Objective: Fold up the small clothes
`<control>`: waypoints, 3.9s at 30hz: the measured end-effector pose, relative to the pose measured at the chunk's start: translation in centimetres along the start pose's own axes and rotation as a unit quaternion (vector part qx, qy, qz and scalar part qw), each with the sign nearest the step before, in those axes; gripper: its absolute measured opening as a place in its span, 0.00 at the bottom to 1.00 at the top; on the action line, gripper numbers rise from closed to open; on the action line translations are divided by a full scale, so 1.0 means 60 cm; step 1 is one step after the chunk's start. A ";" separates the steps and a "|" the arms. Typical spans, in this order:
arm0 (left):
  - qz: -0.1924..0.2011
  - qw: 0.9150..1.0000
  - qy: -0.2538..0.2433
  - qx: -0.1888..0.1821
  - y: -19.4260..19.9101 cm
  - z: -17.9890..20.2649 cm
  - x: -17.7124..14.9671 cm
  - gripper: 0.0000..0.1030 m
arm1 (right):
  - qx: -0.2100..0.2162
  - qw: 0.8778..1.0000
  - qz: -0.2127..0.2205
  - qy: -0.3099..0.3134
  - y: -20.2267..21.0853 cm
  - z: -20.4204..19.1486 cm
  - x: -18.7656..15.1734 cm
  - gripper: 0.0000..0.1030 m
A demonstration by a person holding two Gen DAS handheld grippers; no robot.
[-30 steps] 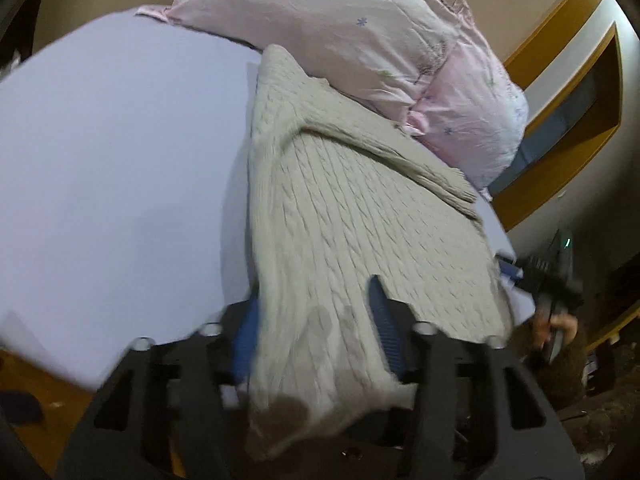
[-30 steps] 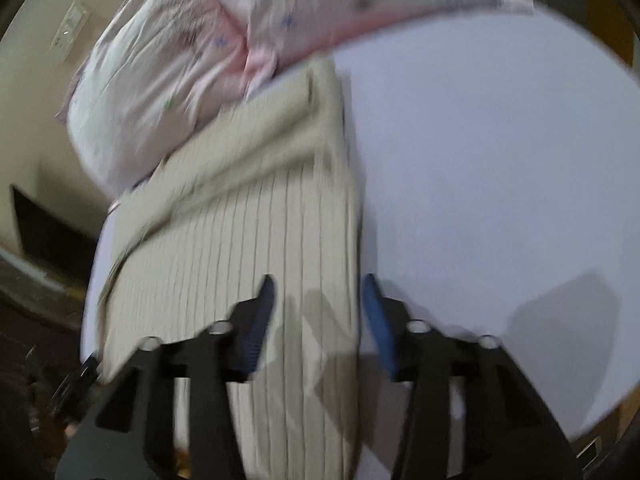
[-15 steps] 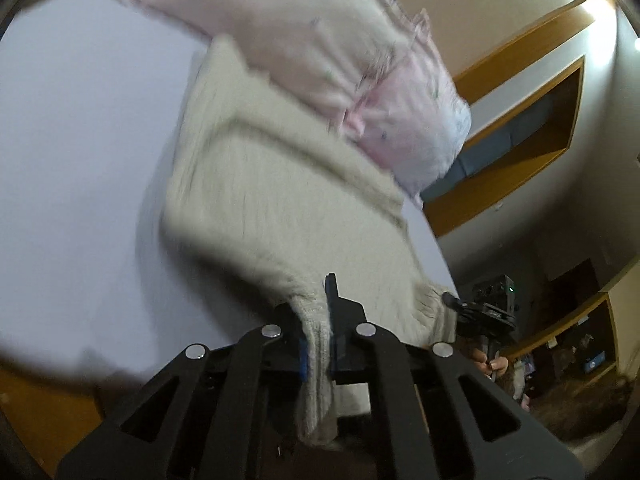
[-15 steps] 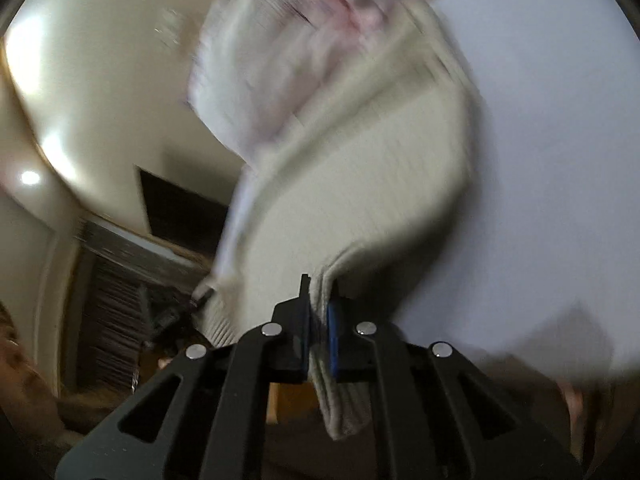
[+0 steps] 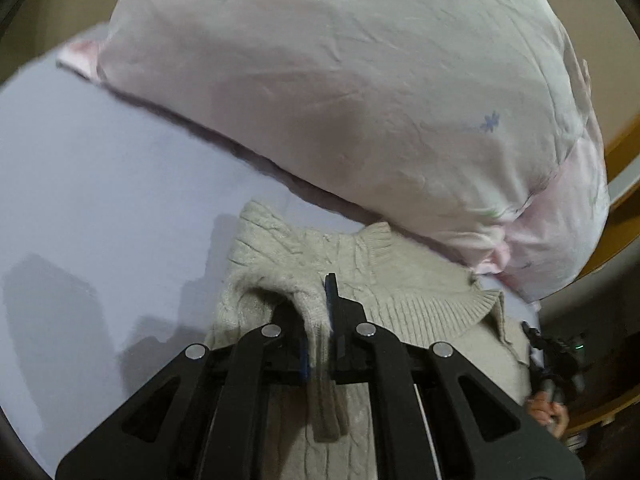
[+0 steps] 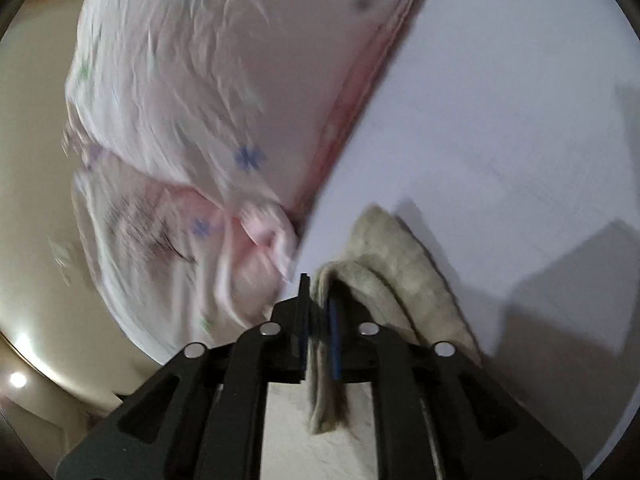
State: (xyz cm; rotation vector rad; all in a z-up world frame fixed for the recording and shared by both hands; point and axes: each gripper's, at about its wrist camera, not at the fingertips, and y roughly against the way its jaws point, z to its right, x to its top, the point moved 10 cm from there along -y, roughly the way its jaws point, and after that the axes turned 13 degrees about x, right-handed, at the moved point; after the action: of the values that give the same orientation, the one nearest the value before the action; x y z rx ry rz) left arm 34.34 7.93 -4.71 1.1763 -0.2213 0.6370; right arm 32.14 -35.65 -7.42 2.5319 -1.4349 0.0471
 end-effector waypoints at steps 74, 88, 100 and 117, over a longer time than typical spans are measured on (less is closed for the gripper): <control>-0.052 0.965 -0.204 -0.155 0.077 0.278 -0.245 0.44 | -0.002 0.934 -0.229 0.274 0.025 -0.096 -0.116 0.32; 0.080 0.964 -0.254 -0.024 0.155 0.196 -0.234 0.72 | -0.105 0.886 -0.222 0.392 -0.030 -0.088 -0.184 0.17; 0.071 0.963 -0.260 0.003 0.147 0.182 -0.258 0.74 | -0.117 0.892 -0.142 0.412 0.040 -0.115 -0.156 0.95; 0.029 0.959 -0.233 0.160 0.115 0.115 -0.372 0.99 | -0.276 0.829 -0.165 0.458 0.135 -0.015 -0.357 0.98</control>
State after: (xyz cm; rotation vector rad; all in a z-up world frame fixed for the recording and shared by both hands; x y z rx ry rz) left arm 13.58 -4.47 -7.33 1.6329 -0.5700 0.4458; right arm 14.20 -21.42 -8.07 1.7849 -0.5068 0.5998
